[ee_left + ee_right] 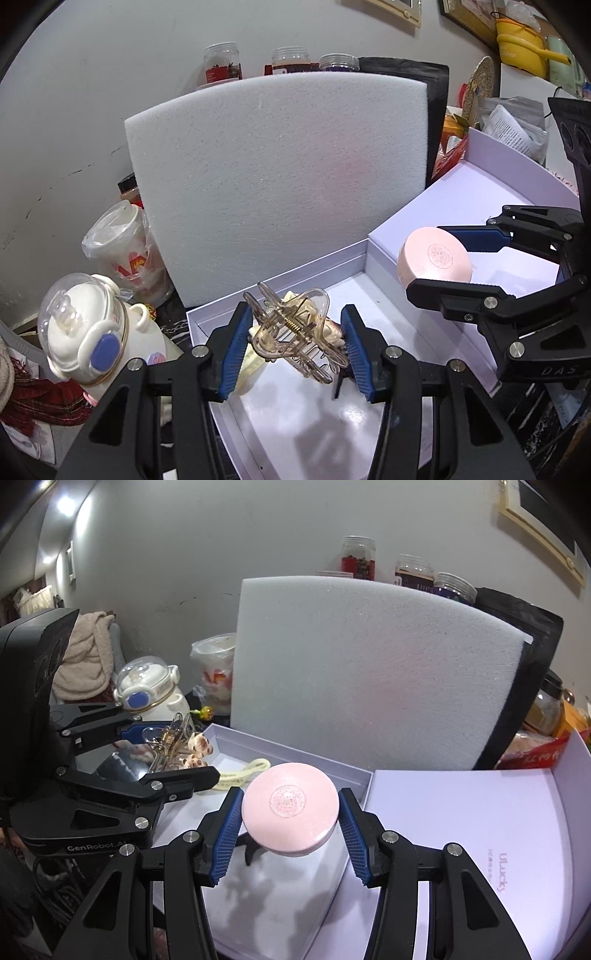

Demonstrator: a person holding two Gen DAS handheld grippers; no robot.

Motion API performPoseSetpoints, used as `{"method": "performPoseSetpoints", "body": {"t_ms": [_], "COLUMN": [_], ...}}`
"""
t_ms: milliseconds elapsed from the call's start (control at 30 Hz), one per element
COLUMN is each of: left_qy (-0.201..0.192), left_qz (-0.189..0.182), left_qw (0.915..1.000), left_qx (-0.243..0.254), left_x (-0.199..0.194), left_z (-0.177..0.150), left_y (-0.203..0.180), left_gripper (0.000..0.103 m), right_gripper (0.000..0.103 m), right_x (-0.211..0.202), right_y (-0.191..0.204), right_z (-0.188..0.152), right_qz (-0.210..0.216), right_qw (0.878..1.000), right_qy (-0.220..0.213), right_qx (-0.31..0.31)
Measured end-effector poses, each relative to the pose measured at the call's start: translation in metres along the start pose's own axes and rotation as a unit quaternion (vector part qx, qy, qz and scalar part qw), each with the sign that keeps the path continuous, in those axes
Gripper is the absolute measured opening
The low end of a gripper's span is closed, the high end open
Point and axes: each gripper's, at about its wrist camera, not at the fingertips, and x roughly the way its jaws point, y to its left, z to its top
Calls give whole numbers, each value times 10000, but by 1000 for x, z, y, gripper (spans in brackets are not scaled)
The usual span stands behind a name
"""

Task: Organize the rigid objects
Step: 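Lift the gold clip and pink compact and carry both over the lavender box, then open both tools to drop the gold clip and pink compact into the box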

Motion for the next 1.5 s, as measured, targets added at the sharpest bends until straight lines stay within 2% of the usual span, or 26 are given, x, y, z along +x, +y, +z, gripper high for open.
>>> {"method": "performPoseSetpoints", "body": {"t_ms": [267, 867, 1133, 1233, 1500], "left_qy": [191, 645, 958, 1043, 1029], "left_qz": [123, -16, -69, -66, 128], "left_qw": [9997, 9979, 9954, 9945, 9944], "left_qx": [94, 8, -70, -106, -215], "left_x": [27, 84, 110, 115, 113], "left_z": [5, 11, 12, 12, 17], "left_y": [5, 12, 10, 9, 10], "left_gripper": [49, 49, 49, 49, 49], "right_gripper": [51, 51, 51, 51, 51], "right_x": [29, 81, 100, 106, 106], "right_y": [-9, -28, -31, -34, -36], "right_z": [3, 6, 7, 7, 7], "right_qz": [-68, -45, -124, -145, -158], "right_qw": [9999, 9976, 9933, 9912, 9912], "right_qy": [144, 633, 1080, 1225, 1203], "right_qx": [-18, 281, 395, 479, 537]}}
